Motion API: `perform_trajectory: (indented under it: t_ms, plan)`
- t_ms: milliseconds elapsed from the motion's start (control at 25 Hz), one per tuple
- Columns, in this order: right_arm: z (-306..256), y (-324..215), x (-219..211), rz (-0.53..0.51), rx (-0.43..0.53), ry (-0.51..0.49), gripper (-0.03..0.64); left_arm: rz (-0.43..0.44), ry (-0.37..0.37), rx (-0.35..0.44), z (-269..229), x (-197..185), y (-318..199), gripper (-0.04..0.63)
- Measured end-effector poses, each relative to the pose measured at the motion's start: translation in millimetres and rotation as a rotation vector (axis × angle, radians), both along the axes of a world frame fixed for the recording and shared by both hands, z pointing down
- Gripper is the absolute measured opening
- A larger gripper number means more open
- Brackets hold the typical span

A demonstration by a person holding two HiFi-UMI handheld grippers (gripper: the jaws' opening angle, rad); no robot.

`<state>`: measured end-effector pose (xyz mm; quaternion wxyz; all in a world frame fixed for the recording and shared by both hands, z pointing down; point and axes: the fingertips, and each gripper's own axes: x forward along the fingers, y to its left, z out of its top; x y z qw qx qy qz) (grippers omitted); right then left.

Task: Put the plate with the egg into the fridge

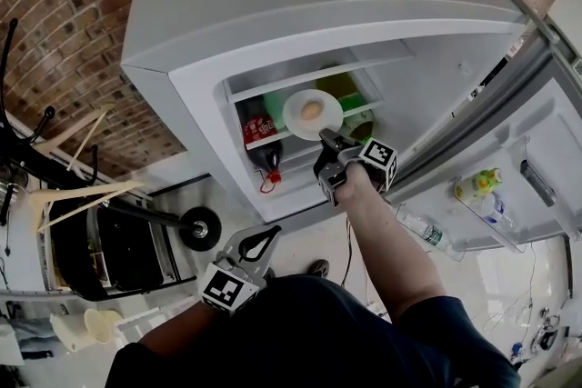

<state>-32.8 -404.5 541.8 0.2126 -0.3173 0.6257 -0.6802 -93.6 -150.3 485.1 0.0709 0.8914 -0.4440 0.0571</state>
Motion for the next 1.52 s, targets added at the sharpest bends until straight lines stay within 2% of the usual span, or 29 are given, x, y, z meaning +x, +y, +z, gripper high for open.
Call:
perform_trajectory:
  t_ms: [640, 1160, 1240, 1400, 1520]
  plan:
    - [0.9, -14.7, -14.8, -0.020, 0.015, 0.022, 0.026, -0.052, 0.047, -0.012, -1.4, -14.3, 1.2, 0.005]
    - [1.2, -18.9, -21.8, -0.038, 0.011, 0.035, 0.029, -0.052, 0.034, 0.010, -4.5, -20.2, 0.1, 0.005]
    - [-1.8, -18.9, -22.2, -0.043, 0.027, 0.029, 0.052, -0.051, 0.036, 0.008, -4.5, -20.7, 0.3, 0.005]
    - [-7.9, -17.0, -21.9, -0.043, 0.058, 0.021, 0.145, -0.046, 0.038, 0.008, -4.5, -22.1, 2.6, 0.005]
    - [-6.6, -14.1, -20.1, -0.043, 0.062, 0.015, 0.172, -0.046, 0.036, 0.010, -4.6, -22.5, 4.1, 0.005]
